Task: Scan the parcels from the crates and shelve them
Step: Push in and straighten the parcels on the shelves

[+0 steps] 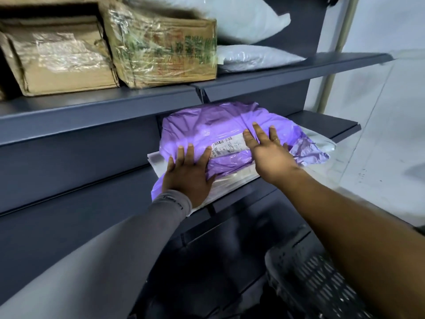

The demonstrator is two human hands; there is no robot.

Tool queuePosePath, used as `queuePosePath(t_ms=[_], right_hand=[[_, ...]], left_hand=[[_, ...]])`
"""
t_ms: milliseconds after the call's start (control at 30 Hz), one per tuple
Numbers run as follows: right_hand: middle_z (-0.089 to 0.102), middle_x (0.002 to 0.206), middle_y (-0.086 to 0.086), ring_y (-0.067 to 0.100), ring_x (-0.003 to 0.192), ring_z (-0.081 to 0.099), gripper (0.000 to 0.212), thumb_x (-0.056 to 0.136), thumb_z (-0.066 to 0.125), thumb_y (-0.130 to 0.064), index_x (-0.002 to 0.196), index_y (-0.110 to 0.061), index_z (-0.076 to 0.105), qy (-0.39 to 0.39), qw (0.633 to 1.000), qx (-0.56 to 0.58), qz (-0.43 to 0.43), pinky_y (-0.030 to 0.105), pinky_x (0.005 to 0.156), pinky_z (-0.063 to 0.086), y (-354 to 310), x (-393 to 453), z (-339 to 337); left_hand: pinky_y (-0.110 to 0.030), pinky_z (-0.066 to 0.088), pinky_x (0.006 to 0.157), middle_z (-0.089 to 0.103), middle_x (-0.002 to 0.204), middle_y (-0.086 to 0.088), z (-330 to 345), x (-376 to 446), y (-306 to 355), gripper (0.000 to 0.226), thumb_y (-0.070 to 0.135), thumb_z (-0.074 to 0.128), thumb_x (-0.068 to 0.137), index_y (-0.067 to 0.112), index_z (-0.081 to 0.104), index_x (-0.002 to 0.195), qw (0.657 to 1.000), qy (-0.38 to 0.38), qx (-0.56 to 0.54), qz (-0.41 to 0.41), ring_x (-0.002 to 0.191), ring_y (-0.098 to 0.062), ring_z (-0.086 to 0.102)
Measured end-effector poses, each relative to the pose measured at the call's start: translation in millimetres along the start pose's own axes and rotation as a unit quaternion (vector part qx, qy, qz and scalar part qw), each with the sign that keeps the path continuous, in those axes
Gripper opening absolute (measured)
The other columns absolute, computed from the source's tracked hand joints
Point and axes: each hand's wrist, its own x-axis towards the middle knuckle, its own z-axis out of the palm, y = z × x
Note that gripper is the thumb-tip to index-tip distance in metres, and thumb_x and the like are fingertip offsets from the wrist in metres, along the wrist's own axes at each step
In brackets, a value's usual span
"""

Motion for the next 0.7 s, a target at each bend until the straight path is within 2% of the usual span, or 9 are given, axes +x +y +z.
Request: queuePosePath(t_ms=[167,333,533,700], right_hand=[[-0.016,0.173,-0.005,0.04,0.158,-0.011,0.084,0.098,0.03,0.01,0.166,-0.03,0.003,0.006,0.999,-0.004,0.035,0.073,0.119,0.017,23.4,-45.0,-7.8],[-0.015,0.173,-0.006,0.04,0.158,-0.011,0.082,0.099,0.032,0.006,0.166,-0.031,0.002,0.004,0.996,-0.012,0.086,0.072,0.12,0.017,53.9,-94.0,-17.1],[-0.014,0.174,-0.005,0.041,0.158,-0.01,0.077,0.101,0.027,0.002,0.166,-0.031,0.003,0.023,0.988,-0.034,0.148,0.073,0.119,0.018,102.1,-148.9,-41.3],[-0.012,0.174,-0.003,0.044,0.158,-0.01,0.072,0.104,0.025,-0.001,0.166,-0.029,0.003,0.05,0.976,-0.07,0.202,0.073,0.119,0.018,136.3,-193.6,-78.0]], left_hand=[[-0.051,0.008,0.126,0.007,0.173,-0.015,-3.1,-18.0,33.0,0.073,0.058,0.041,0.103,0.038,0.008,0.165,0.999,0.019,-0.016,0.037,0.159,-0.039,0.005],[-0.05,0.007,0.126,0.009,0.171,-0.024,-5.4,-27.4,74.5,0.073,0.056,0.042,0.104,0.038,0.009,0.166,0.996,0.023,-0.032,0.083,0.158,-0.043,0.007],[-0.05,0.006,0.126,0.01,0.17,-0.026,-19.6,-31.7,137.6,0.073,0.052,0.046,0.104,0.036,0.012,0.166,0.986,0.038,-0.063,0.151,0.158,-0.043,0.008],[-0.049,0.002,0.127,0.001,0.172,-0.022,-49.0,-33.0,193.4,0.073,0.056,0.037,0.106,0.037,0.001,0.166,0.978,0.03,-0.063,0.196,0.159,-0.04,-0.001]])
